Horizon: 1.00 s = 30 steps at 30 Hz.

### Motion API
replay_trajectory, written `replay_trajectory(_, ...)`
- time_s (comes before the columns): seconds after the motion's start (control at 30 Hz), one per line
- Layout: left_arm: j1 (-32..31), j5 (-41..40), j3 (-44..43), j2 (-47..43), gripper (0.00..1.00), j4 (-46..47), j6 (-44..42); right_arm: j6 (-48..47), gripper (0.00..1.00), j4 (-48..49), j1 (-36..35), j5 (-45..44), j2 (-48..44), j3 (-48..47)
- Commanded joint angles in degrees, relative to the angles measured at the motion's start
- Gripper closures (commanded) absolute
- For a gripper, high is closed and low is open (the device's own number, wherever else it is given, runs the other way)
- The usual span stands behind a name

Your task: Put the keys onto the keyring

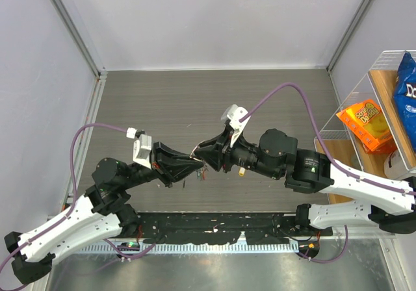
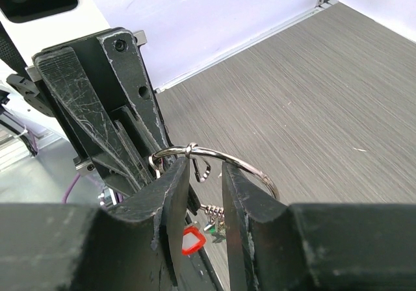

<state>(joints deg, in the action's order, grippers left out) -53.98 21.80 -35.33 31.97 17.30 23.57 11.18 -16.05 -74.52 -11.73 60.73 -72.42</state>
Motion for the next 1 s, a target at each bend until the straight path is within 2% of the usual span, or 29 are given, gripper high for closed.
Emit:
replay_trajectory(0.0, 0.10, -0.01, -0.53, -0.50, 1.00, 4.41, 0.25, 0.51, 0.68, 5.15, -0.10, 0.04, -0.09, -0.09)
replay_trajectory(0.3, 0.10, 0.43, -0.53, -0.85, 1.00, 4.58, 0.51, -0.72, 0.76, 6.91, -0.10, 0.04, 1.14, 0.53)
replay_trajectory(0.43, 0.10, 0.52, -0.44, -1.20, 1.00, 4.50, 0.86, -1.16, 0.76, 7.44, -0.19, 0.48, 1.76, 0.44)
replay_trajectory(0.57, 0.10, 0.43, -0.61, -1.38, 1.00, 4.41, 0.95, -1.60, 0.85, 7.62, -0.10, 0.65, 2.29, 0.35)
replay_trajectory(0.63, 0.10, 0.52, -0.70, -1.03, 1.00, 4.50, 0.95, -1.86, 0.94, 7.97, -0.10, 0.65, 2.11, 0.53)
replay_trajectory(0.77, 0.10, 0.26, -0.79, -0.94, 1.00, 4.15, 0.69, -2.83, 0.94, 7.71, -0.18, 1.18, 0.80, 0.79)
replay_trajectory(0.9, 0.10, -0.71, -1.05, -1.38, 1.00, 1.95, -0.63, -4.49, 0.94, 2.88, -0.10, 1.61, -0.96, -0.35)
replay_trajectory(0.97, 0.10, -1.23, -1.23, -1.82, 1.00, -0.41, -1.51, -5.02, 0.94, -3.08, -0.10, 2.32, -1.40, -3.15)
